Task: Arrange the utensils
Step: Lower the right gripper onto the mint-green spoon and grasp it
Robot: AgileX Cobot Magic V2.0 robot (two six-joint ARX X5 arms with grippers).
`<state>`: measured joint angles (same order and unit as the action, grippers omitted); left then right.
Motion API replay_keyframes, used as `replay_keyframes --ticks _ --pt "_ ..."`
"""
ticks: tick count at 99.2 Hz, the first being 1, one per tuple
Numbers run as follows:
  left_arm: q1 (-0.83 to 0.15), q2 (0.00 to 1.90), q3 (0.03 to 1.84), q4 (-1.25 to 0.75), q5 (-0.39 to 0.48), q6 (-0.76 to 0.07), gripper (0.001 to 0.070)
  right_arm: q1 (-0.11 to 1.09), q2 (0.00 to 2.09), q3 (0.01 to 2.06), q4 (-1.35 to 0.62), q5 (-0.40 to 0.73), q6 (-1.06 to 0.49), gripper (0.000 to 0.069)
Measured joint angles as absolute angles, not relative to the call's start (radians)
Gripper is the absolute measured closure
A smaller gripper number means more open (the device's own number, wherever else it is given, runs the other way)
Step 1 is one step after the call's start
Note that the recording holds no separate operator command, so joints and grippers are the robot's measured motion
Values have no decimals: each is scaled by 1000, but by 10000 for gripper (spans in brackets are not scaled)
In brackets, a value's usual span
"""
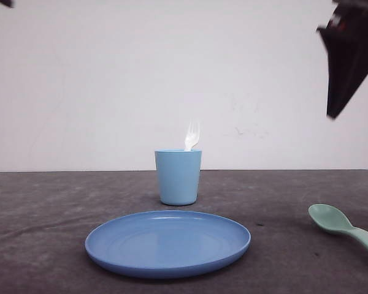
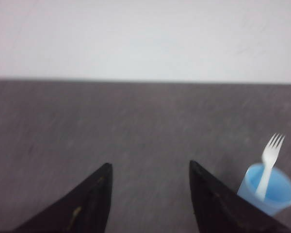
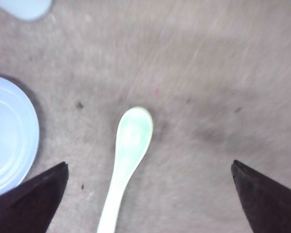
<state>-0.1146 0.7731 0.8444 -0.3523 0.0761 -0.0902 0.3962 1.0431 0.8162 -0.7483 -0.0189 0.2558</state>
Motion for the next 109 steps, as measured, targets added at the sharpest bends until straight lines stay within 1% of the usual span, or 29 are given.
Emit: replay_keyframes --ticks 15,27,52,61,86,109 --pt "-105 724 843 -486 76 -73 410 442 1043 752 -693 5 334 12" --pt "-105 686 810 -506 76 -67 410 469 1055 738 -683 22 376 12" --pt "-105 595 679 -564 76 -70 410 515 1143 737 -633 28 421 12" --pt "-105 569 654 -568 76 -70 410 521 1189 737 -608 30 432 12" --pt "-105 563 653 -555 76 -70 410 522 1322 737 -528 31 444 12" --pt "-105 563 653 -546 76 -70 410 526 1413 737 -490 71 445 12"
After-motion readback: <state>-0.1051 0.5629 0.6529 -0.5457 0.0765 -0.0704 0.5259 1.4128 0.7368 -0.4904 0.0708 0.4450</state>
